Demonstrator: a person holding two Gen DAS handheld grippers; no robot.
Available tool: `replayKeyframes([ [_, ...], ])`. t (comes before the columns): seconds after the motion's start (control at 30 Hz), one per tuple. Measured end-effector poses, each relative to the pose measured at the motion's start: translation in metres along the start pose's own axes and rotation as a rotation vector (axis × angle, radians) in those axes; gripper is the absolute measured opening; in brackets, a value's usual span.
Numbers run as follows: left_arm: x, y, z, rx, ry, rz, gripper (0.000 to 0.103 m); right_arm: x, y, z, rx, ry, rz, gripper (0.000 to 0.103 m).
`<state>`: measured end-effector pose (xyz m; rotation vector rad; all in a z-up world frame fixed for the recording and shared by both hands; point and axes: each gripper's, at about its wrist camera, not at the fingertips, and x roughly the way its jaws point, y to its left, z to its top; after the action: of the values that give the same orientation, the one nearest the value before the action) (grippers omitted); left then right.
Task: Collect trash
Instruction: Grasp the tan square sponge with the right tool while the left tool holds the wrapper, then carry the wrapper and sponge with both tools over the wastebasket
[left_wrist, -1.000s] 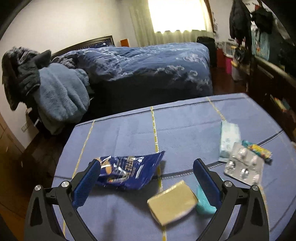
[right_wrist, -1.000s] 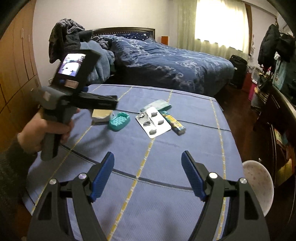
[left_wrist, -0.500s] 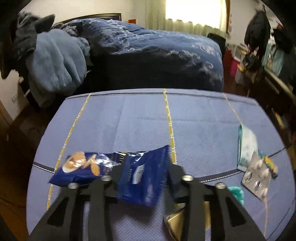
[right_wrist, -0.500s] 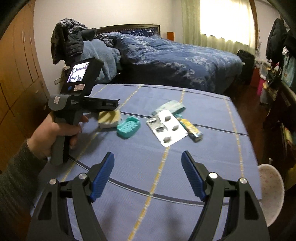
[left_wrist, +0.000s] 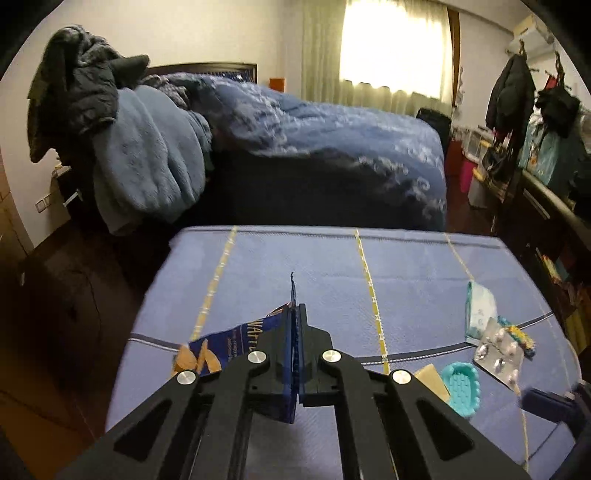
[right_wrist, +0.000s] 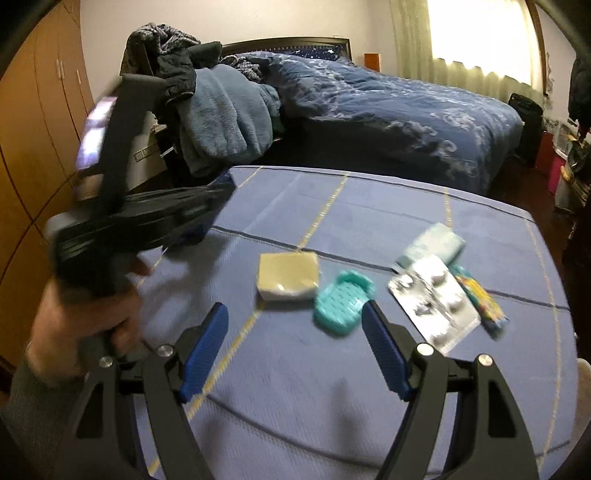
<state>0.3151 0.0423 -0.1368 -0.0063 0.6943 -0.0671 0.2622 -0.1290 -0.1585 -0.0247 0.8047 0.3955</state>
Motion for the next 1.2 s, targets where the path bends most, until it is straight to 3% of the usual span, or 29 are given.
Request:
replayKeyframes([
  [0.47, -0.087, 0.046, 0.002, -0.110, -0.176, -0.129, 0.001, 0.075, 0.026, 0.035, -0.074, 0.088, -0.061, 0.074],
  [0.63, -0.101, 0.047, -0.002, -0.101, -0.193, -0.143, 0.001, 0.087, 0.028, 0.039, -0.095, 0.105, -0.117, 0.065],
  [0.7, -0.103, 0.046, -0.003, -0.099, -0.190, -0.149, 0.001, 0.087, 0.028, 0.039, -0.100, 0.108, -0.129, 0.054],
  [0.93, -0.098, 0.042, -0.010, -0.110, -0.160, -0.147, 0.001, 0.076, 0.022, 0.034, -0.096, 0.082, -0.102, 0.053],
  [1.2, -0.094, 0.020, -0.023, -0.082, -0.118, -0.146, 0.001, 0.027, 0.009, 0.020, -0.041, 0.032, -0.068, 0.053],
])
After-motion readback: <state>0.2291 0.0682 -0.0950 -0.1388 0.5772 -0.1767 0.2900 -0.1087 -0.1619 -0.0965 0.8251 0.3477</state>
